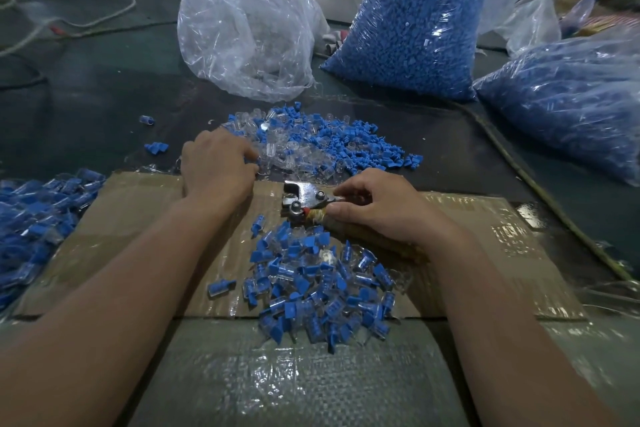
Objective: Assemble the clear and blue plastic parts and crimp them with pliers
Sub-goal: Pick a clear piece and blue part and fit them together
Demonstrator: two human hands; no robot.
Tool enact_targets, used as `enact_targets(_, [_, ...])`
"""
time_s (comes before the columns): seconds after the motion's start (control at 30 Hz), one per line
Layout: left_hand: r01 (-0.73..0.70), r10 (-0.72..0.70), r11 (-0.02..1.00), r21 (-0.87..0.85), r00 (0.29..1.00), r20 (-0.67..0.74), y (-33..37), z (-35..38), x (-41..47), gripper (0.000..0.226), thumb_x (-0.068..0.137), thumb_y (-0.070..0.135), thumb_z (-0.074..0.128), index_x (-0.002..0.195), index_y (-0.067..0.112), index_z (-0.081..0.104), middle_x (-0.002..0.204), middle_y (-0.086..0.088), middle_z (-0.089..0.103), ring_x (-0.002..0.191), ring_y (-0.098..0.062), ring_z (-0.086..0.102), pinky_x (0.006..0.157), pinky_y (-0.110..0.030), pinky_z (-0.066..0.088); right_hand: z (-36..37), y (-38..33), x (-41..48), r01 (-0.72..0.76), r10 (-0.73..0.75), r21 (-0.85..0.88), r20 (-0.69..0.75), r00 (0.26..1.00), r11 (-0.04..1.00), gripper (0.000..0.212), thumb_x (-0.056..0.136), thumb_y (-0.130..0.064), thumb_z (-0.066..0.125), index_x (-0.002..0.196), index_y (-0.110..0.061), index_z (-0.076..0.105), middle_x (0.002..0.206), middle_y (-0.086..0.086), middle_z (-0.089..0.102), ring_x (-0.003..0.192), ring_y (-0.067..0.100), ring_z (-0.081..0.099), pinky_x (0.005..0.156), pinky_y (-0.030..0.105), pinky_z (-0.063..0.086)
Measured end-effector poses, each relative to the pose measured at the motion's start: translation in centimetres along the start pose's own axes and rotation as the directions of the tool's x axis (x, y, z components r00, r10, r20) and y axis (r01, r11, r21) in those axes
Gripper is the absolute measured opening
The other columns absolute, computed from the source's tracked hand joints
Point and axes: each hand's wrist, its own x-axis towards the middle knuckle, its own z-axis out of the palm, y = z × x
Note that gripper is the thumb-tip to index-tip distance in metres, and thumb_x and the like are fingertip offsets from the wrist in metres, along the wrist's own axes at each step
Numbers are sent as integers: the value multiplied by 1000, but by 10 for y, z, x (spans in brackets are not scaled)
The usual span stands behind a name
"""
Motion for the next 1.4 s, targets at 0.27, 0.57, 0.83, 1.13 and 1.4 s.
enact_targets(0.27, [60, -66, 939, -338, 998, -5, 5, -19, -10, 18, 80, 22, 71, 98, 17, 74, 103, -6, 71, 96, -20, 58, 89, -36, 42, 1, 0, 0, -1, 1, -20, -4, 1000, 1000, 45, 79, -56, 57, 111, -26, 61, 88, -19, 44, 81, -2, 43, 66, 15, 33])
enact_targets(0.57, [98, -65, 849, -520, 995, 82, 18, -24, -48, 19, 80, 20, 70, 98, 15, 72, 102, -4, 67, 97, -17, 59, 93, -41, 47, 1, -1, -2, 18, -18, -10, -26, 999, 1000, 43, 79, -55, 57, 110, -24, 63, 85, -21, 45, 79, -4, 44, 65, 14, 32])
enact_targets(0.83, [123, -83, 895, -430, 990, 110, 11, -20, -45, 18, 82, 24, 69, 99, 18, 72, 108, -4, 68, 101, -17, 58, 88, -31, 41, 3, 0, -2, 21, -21, 3, -47, 999, 1000, 38, 80, -53, 58, 106, -26, 64, 86, -20, 47, 81, -3, 45, 64, 15, 32])
enact_targets(1.13, [116, -79, 893, -434, 992, 102, 8, -16, -45, 16, 83, 23, 68, 98, 19, 71, 86, 7, 63, 82, -9, 56, 77, -25, 42, 6, 1, -1, 20, -22, -28, -82, 996, 999, 39, 79, -54, 57, 105, -26, 64, 85, -21, 45, 80, -3, 43, 64, 14, 31])
enact_targets(1.4, [44, 27, 898, -438, 988, 155, 9, -12, -39, 11, 80, 25, 71, 79, 30, 61, 76, 17, 54, 77, -3, 52, 67, -20, 38, 5, 1, -1, 21, -24, -49, -74, 997, 999, 41, 80, -54, 57, 107, -24, 63, 88, -14, 48, 81, 1, 45, 67, 17, 35])
